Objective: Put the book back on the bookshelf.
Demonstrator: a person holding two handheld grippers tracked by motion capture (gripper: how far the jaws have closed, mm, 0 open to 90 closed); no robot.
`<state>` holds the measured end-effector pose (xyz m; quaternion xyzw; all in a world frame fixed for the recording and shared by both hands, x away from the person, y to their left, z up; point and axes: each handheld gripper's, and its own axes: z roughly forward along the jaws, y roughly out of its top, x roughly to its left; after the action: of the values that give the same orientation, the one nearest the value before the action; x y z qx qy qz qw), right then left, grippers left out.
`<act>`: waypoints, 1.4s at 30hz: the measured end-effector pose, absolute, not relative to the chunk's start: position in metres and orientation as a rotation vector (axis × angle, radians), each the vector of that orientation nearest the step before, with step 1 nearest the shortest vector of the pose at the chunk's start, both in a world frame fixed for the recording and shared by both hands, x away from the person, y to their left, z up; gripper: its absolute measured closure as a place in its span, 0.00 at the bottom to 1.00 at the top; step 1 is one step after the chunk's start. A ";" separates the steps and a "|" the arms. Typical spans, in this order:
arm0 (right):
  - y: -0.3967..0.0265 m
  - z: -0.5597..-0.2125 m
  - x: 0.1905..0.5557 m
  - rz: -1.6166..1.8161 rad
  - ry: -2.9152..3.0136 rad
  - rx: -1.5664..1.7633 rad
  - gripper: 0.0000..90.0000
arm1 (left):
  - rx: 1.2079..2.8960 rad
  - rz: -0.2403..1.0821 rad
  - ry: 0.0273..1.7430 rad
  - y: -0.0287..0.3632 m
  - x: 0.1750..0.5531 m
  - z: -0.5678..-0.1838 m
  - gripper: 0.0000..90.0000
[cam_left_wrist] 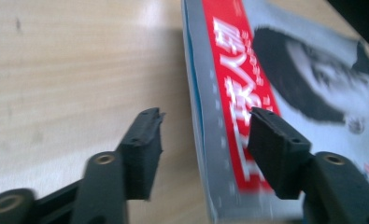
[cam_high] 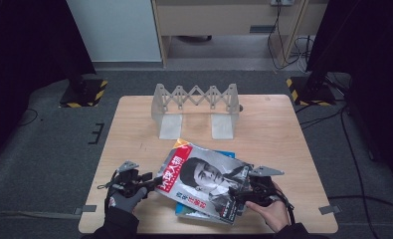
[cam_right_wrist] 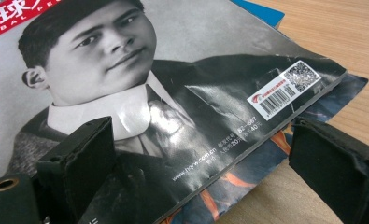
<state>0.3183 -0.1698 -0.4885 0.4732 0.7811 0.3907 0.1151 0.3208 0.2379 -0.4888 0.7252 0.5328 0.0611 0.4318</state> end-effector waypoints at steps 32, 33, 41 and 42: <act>-0.169 -0.493 0.318 1.140 2.313 1.394 0.06 | 1.730 -0.293 1.265 0.233 0.323 -0.489 0.52; -0.169 -0.493 0.318 1.143 2.312 1.393 0.06 | 1.735 -0.291 1.258 0.232 0.322 -0.488 0.52; -0.169 -0.495 0.318 1.152 2.311 1.401 0.06 | 1.752 -0.286 1.165 0.220 0.322 -0.477 0.54; -0.169 -0.495 0.318 1.152 2.312 1.400 0.06 | 1.761 -0.305 1.156 0.216 0.324 -0.477 0.55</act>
<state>0.3185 -0.1690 -0.4950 0.4741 0.7828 0.3902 0.1014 0.3240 0.2165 -0.4773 0.7234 0.4749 -0.1255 0.4852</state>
